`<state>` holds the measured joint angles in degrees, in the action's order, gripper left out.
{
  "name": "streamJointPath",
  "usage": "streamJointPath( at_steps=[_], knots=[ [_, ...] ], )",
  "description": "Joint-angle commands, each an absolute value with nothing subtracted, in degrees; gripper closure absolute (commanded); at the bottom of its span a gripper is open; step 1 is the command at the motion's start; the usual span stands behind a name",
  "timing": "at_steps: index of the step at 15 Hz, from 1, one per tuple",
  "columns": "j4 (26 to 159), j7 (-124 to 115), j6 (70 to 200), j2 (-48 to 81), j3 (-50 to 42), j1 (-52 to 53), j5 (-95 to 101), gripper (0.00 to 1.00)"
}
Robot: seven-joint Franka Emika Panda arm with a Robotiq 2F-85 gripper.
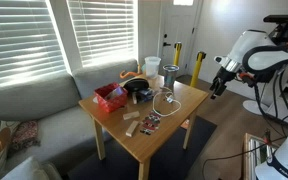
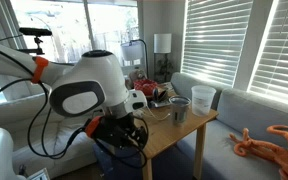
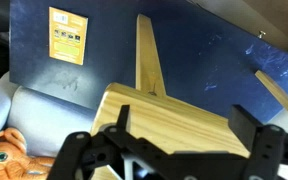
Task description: Put the charger into the metal cup
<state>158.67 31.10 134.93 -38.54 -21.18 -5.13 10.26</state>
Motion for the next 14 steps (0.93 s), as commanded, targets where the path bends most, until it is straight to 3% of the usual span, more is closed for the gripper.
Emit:
streamJointPath(
  at_steps=[1,11,14],
  knots=[
    [158.59,31.56,134.80,-38.44,-20.43,-5.80,9.56,0.00],
    [158.59,31.56,134.80,-38.44,-20.43,-5.80,9.56,0.00],
    [152.37,22.80,129.92,-35.54,-17.31,-3.34,3.15,0.00]
  ],
)
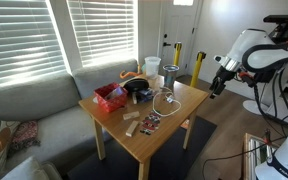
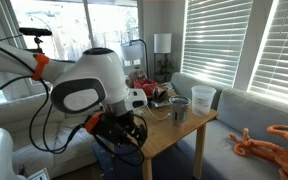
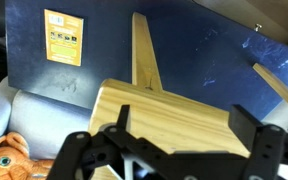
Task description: Put the charger into the metal cup
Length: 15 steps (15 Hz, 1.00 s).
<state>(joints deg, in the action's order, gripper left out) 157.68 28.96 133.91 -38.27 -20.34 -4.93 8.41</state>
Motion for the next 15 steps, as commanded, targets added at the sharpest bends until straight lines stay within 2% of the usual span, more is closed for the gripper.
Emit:
streamJointPath(
  at_steps=[1,5,10,11,15],
  knots=[
    [149.39,17.79,127.14,-33.99,-14.90,-3.22,1.23,0.00],
    [140.13,3.95,120.78,-28.78,-8.98,-2.06,-5.26,0.00],
    [133.34,-15.44,122.76,-20.75,-1.72,-3.58,-6.76,0.00],
    [136.59,-9.47,122.77,-24.66,-3.43,-2.92,-6.30,0.00],
    [136.03,-10.19,122.82,-23.35,-2.94,-3.03,-6.17,0.00]
  ],
)
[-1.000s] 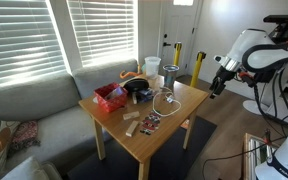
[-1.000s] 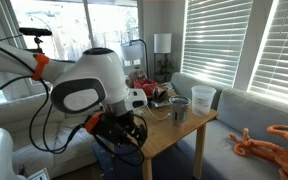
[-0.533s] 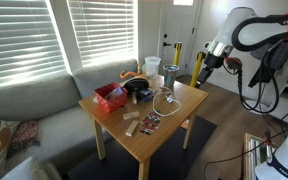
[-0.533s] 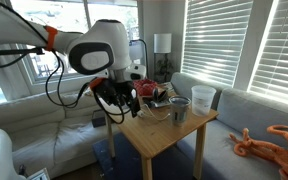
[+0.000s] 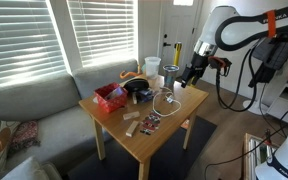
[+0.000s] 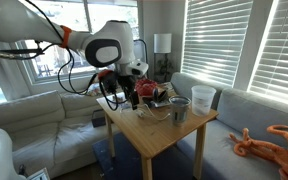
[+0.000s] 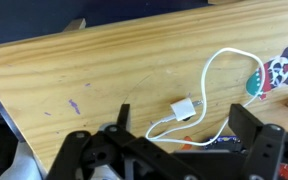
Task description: Put the charger into the metal cup
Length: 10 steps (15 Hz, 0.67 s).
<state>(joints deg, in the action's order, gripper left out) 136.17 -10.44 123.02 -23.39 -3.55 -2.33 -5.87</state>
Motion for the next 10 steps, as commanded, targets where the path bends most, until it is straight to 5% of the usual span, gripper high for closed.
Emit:
streamJointPath(
  at_steps=[1,10],
  knots=[
    [136.06,-10.12,122.82,-23.54,-3.00,-3.13,-6.17,0.00],
    [134.83,-15.55,126.17,-16.71,-3.92,-3.12,-17.10,0.00]
  ],
)
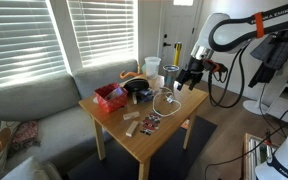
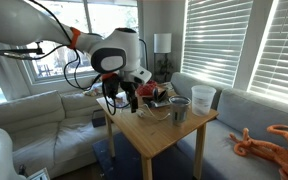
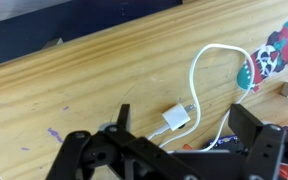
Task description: Put the charger into the metal cup
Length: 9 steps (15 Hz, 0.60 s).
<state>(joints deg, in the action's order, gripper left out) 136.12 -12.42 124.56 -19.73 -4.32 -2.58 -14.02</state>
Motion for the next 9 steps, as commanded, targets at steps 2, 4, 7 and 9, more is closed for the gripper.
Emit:
streamJointPath(
  at_steps=[2,4,7,9],
  knots=[
    [134.50,-18.10,127.64,-14.66,-3.45,-3.16,-17.55,0.00],
    [134.42,-21.60,130.39,-12.63,-2.87,-3.43,-17.00,0.00],
    [133.90,-25.92,133.04,-10.06,-2.69,-3.46,-17.01,0.00],
    [133.37,-27.43,133.52,-8.74,-2.79,-3.31,-17.23,0.00]
  ],
)
